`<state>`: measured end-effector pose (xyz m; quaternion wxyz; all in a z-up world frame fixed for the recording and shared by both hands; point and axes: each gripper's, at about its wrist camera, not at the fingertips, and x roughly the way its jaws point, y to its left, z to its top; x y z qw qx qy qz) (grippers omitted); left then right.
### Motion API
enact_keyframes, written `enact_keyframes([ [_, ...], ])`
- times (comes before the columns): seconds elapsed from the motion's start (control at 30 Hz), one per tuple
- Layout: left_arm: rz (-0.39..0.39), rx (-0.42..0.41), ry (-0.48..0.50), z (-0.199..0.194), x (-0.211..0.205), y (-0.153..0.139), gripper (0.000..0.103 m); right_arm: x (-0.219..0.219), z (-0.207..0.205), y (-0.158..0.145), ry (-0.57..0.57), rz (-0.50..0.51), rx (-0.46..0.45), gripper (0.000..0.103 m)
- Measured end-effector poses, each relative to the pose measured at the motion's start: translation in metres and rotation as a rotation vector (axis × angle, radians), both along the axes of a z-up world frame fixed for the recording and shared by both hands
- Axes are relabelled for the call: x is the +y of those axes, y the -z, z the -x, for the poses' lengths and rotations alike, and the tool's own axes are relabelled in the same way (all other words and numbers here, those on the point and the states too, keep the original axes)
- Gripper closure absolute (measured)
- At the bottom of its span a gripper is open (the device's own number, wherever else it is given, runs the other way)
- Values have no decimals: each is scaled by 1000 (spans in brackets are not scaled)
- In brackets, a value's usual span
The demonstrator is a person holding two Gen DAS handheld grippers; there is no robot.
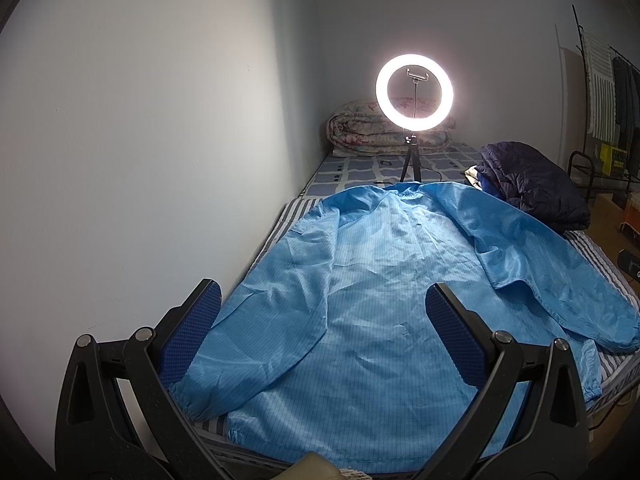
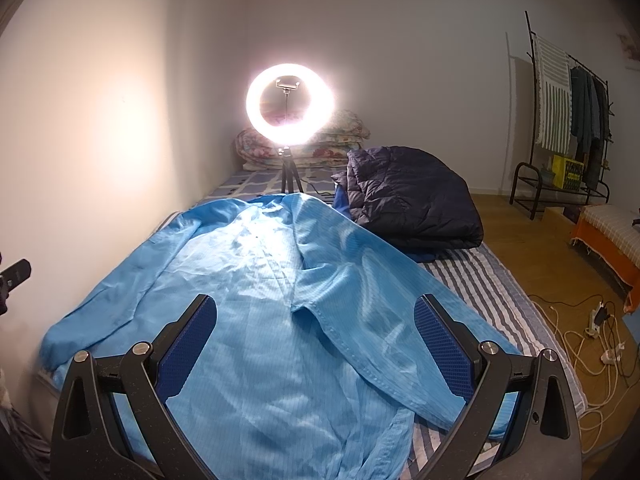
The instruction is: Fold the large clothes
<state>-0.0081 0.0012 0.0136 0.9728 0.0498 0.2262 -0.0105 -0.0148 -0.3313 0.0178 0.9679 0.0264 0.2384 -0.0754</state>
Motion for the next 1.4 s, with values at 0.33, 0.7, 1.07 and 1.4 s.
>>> enact_keyframes([
  [0.33,-6,6,-17,-3,7,3,0,4,-6,-3,-19,-37,-3,4],
  [0.7,-38,17,-138,8,38,38,0,31,-39,-3,-163,-88,20,4],
  [1.07,18,163,-182,21,78,93,25,80,-138,-14,-425,-243,166,4],
  [1.4,102,206,-113,22,85,100,41,183,-243,28,-576,-403,438,28],
])
